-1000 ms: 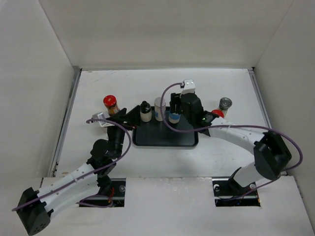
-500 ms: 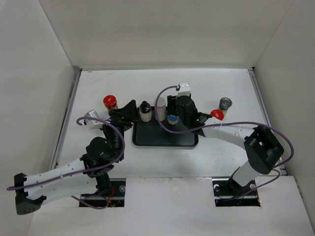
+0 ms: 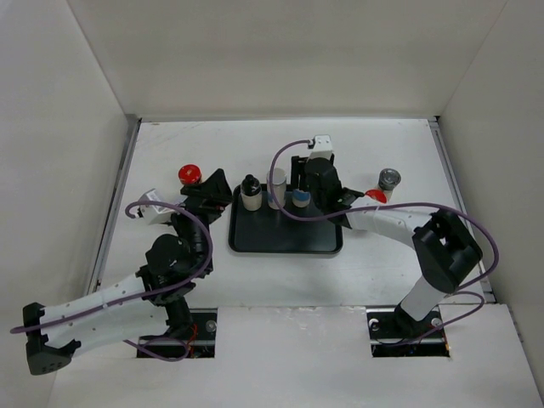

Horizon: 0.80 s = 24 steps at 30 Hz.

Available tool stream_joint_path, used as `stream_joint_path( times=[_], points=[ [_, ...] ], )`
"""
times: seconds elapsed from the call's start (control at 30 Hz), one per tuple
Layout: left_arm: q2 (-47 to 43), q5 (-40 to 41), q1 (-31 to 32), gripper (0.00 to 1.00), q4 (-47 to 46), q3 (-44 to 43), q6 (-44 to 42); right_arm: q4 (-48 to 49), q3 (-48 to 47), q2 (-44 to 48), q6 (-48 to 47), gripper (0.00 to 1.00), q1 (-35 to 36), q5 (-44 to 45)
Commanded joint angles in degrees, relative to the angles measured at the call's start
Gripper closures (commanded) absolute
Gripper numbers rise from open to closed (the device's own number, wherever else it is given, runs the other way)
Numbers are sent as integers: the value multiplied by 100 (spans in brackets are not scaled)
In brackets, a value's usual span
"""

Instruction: Organize the condiment bottles

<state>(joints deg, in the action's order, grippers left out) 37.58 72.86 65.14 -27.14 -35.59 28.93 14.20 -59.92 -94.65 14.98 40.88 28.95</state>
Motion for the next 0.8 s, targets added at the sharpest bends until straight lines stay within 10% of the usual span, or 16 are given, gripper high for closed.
stream_joint_path(
  times=[0.0,0.2,0.77],
  points=[
    [91,-35,-50,0,-125,-264,-98,356,-292,-62,-13,23,-32,146],
    [-14,-44,-147,0,-143,-176,-98,189,-99,385,4,0,-85,146],
    [-164,-466,-24,0,-266,-106,-177,-1067,912,1485,575,0,-1711,1816]
  ],
)
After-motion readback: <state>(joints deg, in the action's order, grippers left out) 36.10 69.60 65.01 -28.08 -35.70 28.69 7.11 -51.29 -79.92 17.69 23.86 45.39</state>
